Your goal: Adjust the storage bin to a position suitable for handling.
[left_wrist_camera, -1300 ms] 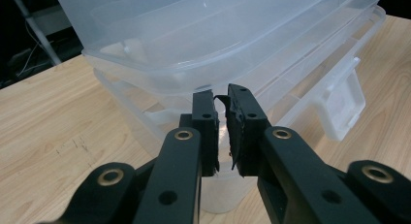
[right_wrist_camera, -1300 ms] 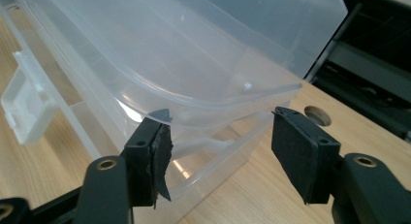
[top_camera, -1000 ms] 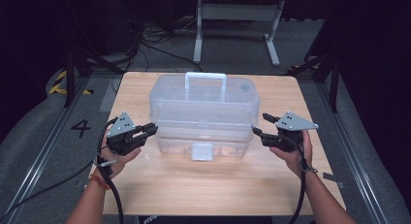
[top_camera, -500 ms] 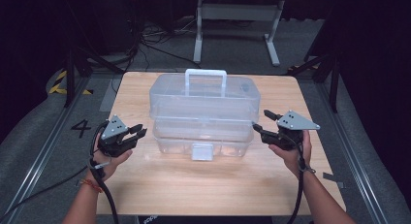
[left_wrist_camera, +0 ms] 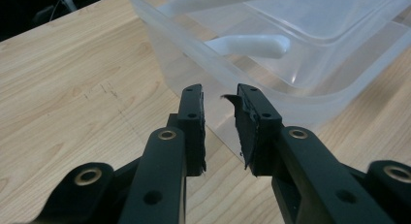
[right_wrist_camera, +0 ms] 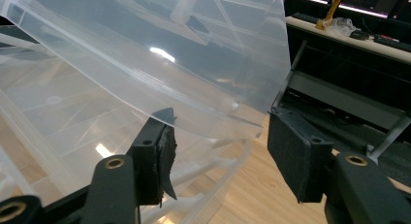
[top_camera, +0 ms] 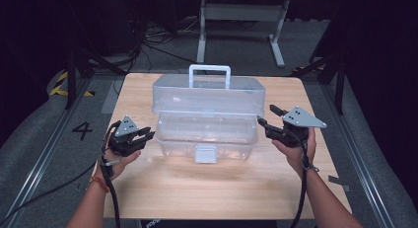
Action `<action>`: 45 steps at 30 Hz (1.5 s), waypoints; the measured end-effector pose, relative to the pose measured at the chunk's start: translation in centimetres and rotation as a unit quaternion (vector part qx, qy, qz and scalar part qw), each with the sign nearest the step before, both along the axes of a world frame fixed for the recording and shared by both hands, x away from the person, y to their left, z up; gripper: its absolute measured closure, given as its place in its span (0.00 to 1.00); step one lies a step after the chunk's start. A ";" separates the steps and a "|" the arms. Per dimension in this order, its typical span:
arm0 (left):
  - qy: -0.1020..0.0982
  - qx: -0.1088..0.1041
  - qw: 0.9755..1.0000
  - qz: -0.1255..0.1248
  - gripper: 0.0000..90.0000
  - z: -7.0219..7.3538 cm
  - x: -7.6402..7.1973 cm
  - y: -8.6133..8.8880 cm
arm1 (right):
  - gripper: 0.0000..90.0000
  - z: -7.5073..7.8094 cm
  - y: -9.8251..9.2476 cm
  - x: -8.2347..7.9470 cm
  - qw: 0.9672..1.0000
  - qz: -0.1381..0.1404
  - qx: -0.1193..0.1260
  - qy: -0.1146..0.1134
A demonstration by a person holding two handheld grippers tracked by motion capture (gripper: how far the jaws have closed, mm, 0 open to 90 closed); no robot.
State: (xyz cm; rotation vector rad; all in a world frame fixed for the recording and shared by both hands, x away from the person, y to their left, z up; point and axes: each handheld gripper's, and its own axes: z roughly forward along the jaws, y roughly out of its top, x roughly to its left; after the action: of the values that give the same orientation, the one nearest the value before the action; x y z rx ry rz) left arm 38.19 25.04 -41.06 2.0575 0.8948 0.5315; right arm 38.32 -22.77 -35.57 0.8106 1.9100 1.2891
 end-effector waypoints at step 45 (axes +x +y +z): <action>0.012 0.005 1.000 -0.007 0.85 -1.0 1.1 0.0 | 0.67 2.8 1.6 4.1 0.999 -0.028 0.012 -0.019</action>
State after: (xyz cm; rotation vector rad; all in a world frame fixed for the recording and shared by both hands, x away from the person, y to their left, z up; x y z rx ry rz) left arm 39.31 25.02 -42.08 2.0825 0.8928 0.5059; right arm 42.38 -21.16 -32.73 0.8396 1.8344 1.2863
